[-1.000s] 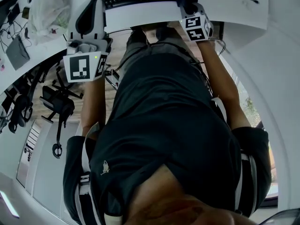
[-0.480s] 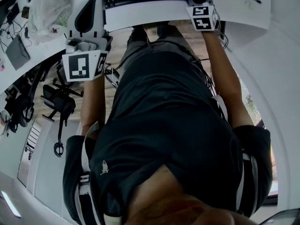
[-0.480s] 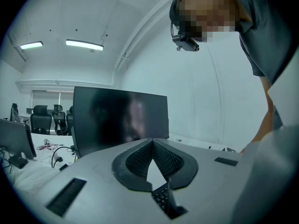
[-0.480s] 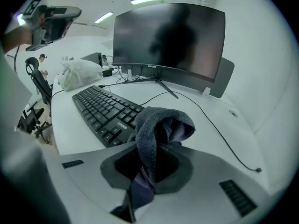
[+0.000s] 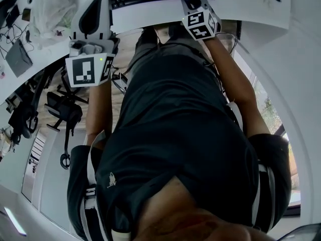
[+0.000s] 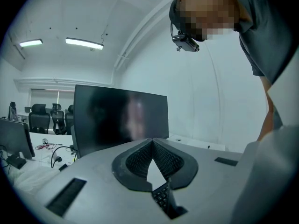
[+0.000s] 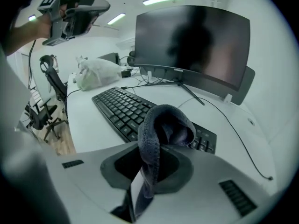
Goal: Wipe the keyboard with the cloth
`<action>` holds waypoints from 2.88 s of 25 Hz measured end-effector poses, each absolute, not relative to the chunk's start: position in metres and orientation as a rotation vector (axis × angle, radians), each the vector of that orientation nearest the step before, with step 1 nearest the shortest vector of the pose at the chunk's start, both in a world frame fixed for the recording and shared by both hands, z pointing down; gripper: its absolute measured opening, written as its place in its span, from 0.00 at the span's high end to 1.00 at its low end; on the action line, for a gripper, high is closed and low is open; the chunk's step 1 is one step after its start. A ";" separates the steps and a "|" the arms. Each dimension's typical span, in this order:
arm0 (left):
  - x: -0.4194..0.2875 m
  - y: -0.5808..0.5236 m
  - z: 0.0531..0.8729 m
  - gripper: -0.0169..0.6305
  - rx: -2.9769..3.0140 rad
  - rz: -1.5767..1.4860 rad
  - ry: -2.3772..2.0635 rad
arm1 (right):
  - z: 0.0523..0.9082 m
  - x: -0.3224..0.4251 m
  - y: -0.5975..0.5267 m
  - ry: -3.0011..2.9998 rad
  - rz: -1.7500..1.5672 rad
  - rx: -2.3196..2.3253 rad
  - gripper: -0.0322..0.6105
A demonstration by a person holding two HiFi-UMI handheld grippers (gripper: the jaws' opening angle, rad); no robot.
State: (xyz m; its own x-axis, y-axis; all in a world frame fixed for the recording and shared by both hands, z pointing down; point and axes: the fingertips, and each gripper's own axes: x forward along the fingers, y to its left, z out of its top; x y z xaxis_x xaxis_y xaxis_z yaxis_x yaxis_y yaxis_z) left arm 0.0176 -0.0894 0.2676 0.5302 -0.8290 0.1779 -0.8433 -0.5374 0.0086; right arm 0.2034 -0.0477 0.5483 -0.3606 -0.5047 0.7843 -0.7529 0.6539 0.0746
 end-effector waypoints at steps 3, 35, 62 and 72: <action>0.011 -0.089 0.267 0.97 2.662 0.227 -1.467 | 0.550 0.247 -0.051 -1.958 0.406 1.072 0.87; -0.037 -0.082 0.272 0.97 2.619 0.195 -1.541 | 0.541 0.224 -0.105 -1.948 0.363 1.108 0.87; -0.053 -0.079 0.281 0.97 2.626 0.198 -1.490 | 0.548 0.189 -0.111 -1.960 0.384 1.093 0.87; -0.068 -0.079 0.289 0.97 2.601 0.195 -1.488 | 0.542 0.173 -0.139 -1.925 0.374 1.136 0.87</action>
